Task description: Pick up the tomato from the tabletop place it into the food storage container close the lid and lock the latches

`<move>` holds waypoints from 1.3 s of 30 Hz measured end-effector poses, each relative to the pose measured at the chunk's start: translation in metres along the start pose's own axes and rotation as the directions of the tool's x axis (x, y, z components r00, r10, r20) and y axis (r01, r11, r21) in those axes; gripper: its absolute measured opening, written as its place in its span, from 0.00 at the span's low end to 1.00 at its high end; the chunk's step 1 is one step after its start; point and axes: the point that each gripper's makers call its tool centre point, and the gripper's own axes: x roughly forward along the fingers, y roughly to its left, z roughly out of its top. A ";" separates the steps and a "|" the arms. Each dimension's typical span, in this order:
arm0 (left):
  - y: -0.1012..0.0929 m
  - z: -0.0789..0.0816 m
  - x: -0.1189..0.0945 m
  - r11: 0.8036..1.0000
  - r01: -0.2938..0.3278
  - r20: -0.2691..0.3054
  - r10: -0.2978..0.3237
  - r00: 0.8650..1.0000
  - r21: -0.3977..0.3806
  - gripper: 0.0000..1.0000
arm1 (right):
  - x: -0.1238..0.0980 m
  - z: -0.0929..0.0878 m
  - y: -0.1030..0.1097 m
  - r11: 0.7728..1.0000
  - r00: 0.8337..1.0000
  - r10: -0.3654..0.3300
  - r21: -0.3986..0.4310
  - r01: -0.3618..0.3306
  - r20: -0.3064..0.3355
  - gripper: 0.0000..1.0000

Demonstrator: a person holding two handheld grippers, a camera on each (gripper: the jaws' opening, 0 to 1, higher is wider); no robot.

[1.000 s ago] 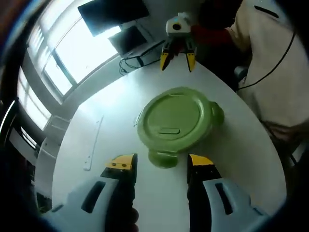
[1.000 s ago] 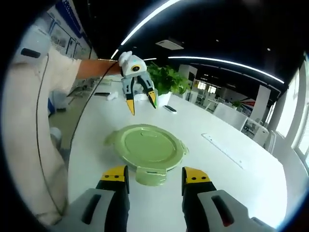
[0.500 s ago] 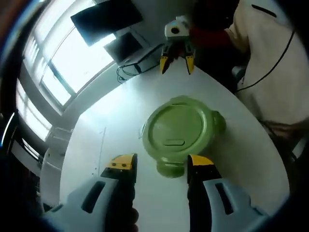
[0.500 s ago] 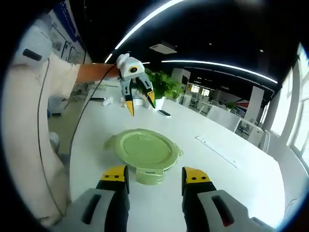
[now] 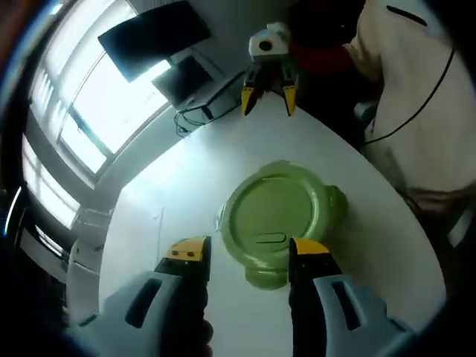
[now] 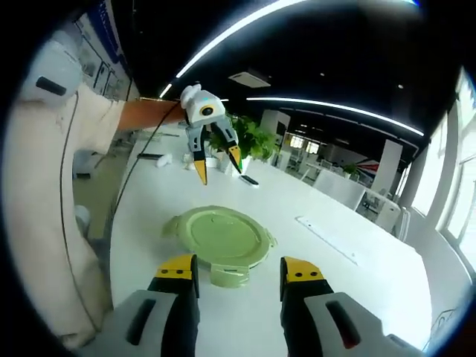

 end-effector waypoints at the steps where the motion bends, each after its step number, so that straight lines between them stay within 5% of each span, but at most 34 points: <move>1: 0.000 0.000 0.000 1.000 0.003 -0.003 -0.003 1.000 0.001 0.33 | -0.001 0.000 0.000 1.000 1.000 0.001 -0.001 -0.001 -0.001 0.38; 27: 0.005 0.018 0.027 0.998 0.059 -0.029 -0.059 0.998 0.031 0.33 | -0.019 -0.011 -0.016 1.000 0.999 -0.013 0.014 0.012 0.031 0.39; 35: -0.014 0.002 0.050 0.984 0.180 -0.123 -0.177 0.976 0.012 0.38 | -0.020 -0.010 -0.018 1.000 0.999 -0.018 0.021 0.017 0.046 0.39; 39: -0.018 0.003 0.058 0.979 0.205 -0.124 -0.202 0.972 0.010 0.39 | -0.020 -0.013 -0.016 1.000 0.999 -0.016 0.023 0.015 0.042 0.39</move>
